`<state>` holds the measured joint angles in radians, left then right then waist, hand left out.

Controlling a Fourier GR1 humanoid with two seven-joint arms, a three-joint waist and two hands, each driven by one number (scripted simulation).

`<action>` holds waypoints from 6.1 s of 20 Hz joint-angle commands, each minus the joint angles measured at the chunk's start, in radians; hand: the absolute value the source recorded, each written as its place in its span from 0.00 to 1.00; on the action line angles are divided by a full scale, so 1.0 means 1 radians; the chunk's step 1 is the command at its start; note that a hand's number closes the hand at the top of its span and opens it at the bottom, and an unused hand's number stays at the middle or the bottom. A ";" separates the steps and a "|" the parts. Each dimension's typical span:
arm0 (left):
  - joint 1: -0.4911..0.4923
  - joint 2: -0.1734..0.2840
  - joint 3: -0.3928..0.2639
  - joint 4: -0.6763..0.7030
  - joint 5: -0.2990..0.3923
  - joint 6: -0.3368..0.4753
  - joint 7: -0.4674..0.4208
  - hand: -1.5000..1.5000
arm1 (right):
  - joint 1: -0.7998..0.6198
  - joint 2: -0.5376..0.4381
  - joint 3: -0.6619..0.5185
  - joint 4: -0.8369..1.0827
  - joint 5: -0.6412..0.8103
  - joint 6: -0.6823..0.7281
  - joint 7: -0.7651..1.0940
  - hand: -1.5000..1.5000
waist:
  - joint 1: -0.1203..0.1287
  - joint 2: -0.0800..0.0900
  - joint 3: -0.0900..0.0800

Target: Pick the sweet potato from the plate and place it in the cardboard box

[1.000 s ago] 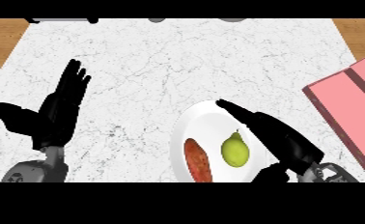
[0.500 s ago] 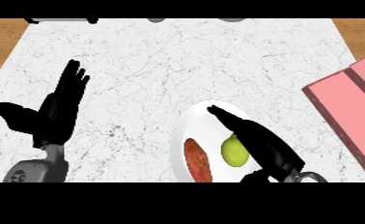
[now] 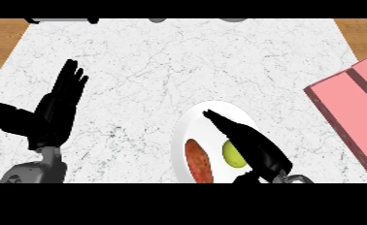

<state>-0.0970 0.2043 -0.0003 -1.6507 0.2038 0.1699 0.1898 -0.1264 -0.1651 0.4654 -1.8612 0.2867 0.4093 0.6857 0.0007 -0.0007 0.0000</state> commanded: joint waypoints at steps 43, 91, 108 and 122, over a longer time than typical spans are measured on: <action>-0.024 -0.084 0.100 0.058 -0.077 -0.104 -0.027 0.50 | 0.068 0.143 0.070 0.281 0.366 -0.047 -0.312 1.00 | -0.001 0.000 0.000; 0.008 -0.088 0.102 -0.022 -0.088 -0.100 0.012 0.50 | 0.135 0.079 -0.145 -0.733 0.879 0.043 -0.048 1.00 | -0.002 0.005 0.001; -0.041 -0.086 0.094 -0.057 -0.107 -0.066 0.107 0.50 | -0.022 -0.163 -0.864 -0.078 0.682 -0.145 -0.598 1.00 | -0.001 0.001 0.001; -0.008 -0.093 0.087 -0.045 -0.090 -0.105 0.065 0.50 | -0.164 -0.308 -0.833 0.552 0.763 -0.183 -0.752 0.00 | 0.009 0.002 0.001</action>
<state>-0.1224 0.1017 0.0878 -1.6620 0.1023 0.0797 0.2284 -0.2635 -0.4890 -0.3477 -1.4357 1.0780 0.3202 0.0043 0.0115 0.0038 0.0005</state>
